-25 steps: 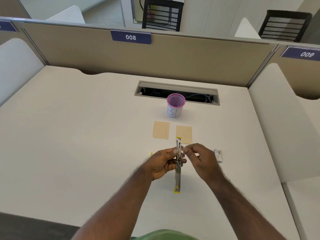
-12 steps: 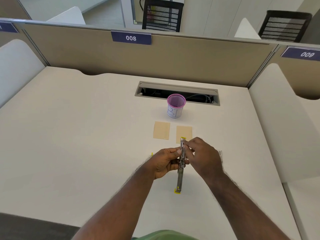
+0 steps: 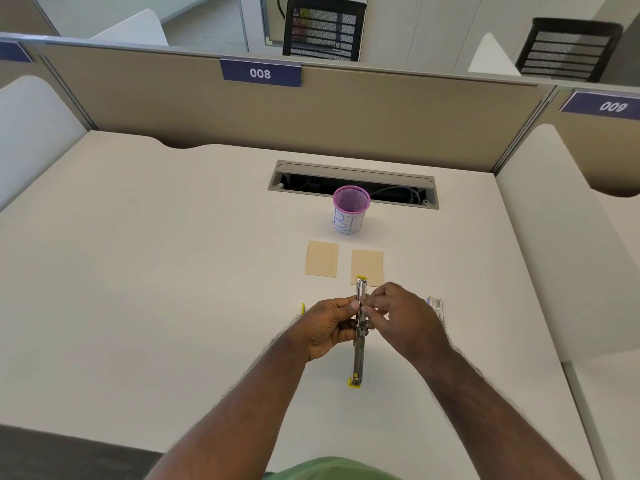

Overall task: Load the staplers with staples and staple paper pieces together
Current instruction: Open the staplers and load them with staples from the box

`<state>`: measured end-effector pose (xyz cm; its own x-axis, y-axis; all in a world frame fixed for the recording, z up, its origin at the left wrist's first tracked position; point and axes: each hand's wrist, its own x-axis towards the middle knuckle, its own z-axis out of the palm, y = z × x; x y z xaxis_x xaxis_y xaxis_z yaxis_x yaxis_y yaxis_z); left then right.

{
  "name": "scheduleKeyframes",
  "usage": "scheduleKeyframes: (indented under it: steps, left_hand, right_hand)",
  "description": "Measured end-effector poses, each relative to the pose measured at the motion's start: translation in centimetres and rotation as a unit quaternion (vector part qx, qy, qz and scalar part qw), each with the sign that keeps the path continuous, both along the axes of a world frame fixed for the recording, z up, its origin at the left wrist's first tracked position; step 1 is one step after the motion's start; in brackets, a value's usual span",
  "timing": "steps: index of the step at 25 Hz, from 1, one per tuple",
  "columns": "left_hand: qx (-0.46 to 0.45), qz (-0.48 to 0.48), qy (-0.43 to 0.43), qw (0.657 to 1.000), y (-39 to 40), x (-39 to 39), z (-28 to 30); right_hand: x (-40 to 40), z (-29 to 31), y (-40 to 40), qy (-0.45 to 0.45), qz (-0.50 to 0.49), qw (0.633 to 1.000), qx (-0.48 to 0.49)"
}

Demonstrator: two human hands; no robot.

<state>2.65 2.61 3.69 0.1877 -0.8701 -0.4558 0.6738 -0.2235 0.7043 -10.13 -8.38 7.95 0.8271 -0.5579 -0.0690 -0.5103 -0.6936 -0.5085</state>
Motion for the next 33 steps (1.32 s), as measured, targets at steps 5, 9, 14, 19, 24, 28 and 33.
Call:
scheduleKeyframes:
  steps: [5, 9, 14, 19, 24, 28, 33]
  left_hand:
    - [0.007, -0.011, -0.012, 1.0, 0.0, 0.1, -0.3]
    - [0.019, -0.022, -0.025, 0.999, 0.0, 0.0, -0.5]
    - [0.041, -0.039, -0.043, 0.997, -0.1, -0.3, -0.3]
    - [0.064, -0.049, -0.066, 0.995, -0.4, -0.8, -0.3]
    - [0.078, -0.039, -0.06, 0.994, -0.5, -0.9, -0.5]
    - [0.08, -0.046, -0.042, 0.995, -0.5, -1.2, -0.7]
    - [0.084, -0.062, -0.064, 0.992, -0.3, -1.1, -1.4]
  right_hand:
    - [0.7, 0.3, 0.1, 0.028, -0.06, 0.998, 0.023]
    - [1.2, 0.5, -0.3, 0.081, -0.059, 0.995, 0.024]
    - [1.7, 0.3, -0.5, 0.135, -0.065, 0.988, 0.043]
    - [1.8, 0.1, -1.2, 0.174, -0.055, 0.981, 0.066]
    - [1.0, -0.9, -1.5, 0.139, -0.008, 0.983, 0.117]
    - [0.5, -1.5, -2.0, 0.116, 0.018, 0.988, 0.096]
    - [-0.7, -2.9, -2.3, 0.039, -0.015, 0.987, 0.152]
